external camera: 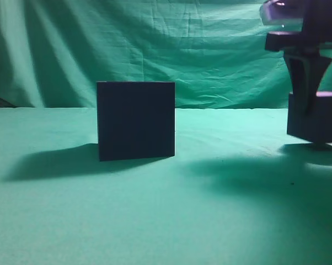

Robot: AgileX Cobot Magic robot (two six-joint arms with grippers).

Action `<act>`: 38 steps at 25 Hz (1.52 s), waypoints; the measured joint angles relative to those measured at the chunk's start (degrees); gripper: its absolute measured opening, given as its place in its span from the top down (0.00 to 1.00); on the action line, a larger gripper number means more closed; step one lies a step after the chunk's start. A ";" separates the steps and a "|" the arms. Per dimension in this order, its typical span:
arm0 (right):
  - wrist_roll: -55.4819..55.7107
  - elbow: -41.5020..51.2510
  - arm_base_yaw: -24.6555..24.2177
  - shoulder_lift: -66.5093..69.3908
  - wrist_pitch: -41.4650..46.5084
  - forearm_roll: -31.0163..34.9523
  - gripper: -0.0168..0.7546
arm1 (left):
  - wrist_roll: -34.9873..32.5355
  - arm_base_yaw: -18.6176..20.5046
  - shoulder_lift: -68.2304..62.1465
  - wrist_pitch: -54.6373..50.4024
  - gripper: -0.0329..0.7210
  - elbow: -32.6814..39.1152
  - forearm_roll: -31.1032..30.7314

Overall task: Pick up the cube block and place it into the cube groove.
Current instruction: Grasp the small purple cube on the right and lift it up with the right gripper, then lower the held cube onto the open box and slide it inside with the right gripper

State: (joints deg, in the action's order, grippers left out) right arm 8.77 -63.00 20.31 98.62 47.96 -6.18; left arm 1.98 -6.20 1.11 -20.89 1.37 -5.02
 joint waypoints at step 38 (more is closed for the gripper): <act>11.93 -31.86 25.73 10.62 15.89 4.74 0.42 | 0.00 0.00 0.00 0.00 0.96 0.00 0.00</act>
State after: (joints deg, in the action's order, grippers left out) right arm 20.70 -94.86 46.04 109.25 63.85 -1.44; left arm 1.98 -6.20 1.11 -20.89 1.37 -5.02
